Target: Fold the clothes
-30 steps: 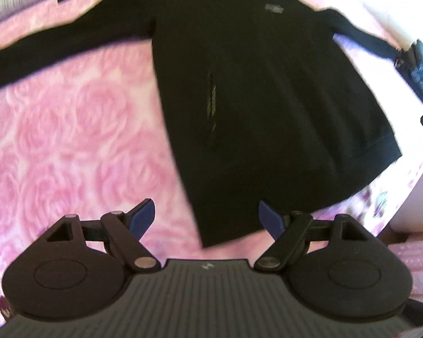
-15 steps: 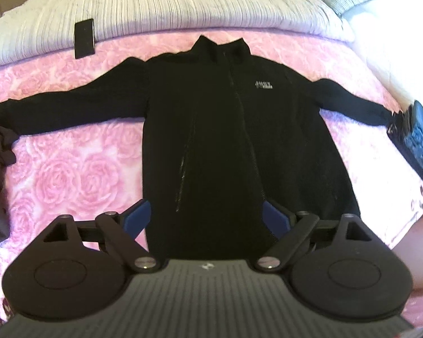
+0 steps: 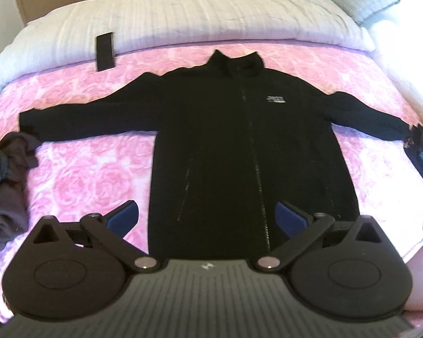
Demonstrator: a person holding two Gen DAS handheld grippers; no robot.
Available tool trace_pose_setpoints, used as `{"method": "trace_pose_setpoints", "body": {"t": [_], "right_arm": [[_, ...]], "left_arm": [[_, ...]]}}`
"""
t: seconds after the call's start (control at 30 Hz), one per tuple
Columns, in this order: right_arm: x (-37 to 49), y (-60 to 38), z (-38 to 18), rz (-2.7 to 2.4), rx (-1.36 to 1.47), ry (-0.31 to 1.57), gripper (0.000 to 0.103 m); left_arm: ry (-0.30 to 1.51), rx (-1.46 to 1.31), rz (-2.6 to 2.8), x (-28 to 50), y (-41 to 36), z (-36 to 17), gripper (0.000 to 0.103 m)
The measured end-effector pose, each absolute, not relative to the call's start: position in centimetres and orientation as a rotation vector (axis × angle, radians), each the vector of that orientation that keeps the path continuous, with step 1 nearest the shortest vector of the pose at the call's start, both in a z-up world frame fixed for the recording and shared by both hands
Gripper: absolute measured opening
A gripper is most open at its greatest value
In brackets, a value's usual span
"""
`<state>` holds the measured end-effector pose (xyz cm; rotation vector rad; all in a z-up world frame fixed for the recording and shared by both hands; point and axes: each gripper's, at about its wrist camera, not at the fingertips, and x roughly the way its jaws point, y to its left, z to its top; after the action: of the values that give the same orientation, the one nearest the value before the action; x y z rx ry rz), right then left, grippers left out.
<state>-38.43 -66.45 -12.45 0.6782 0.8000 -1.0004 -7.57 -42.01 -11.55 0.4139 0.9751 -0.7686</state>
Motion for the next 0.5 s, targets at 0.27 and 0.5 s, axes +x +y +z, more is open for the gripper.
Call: {"method": "trace_pose_setpoints", "body": {"t": [0.27,0.5], "right_arm": [[-36.5,-66.4,-14.1,-0.912,0.668,0.846,0.088],[-30.2,-62.3,-13.1,-0.725,0.586,0.823,0.088]], "left_arm": [[0.966,0.387,-0.674,-7.2,-38.3,-10.8,0.102],[0.924,0.323,-0.532,-1.6,-30.8,-9.3,0.102]]}}
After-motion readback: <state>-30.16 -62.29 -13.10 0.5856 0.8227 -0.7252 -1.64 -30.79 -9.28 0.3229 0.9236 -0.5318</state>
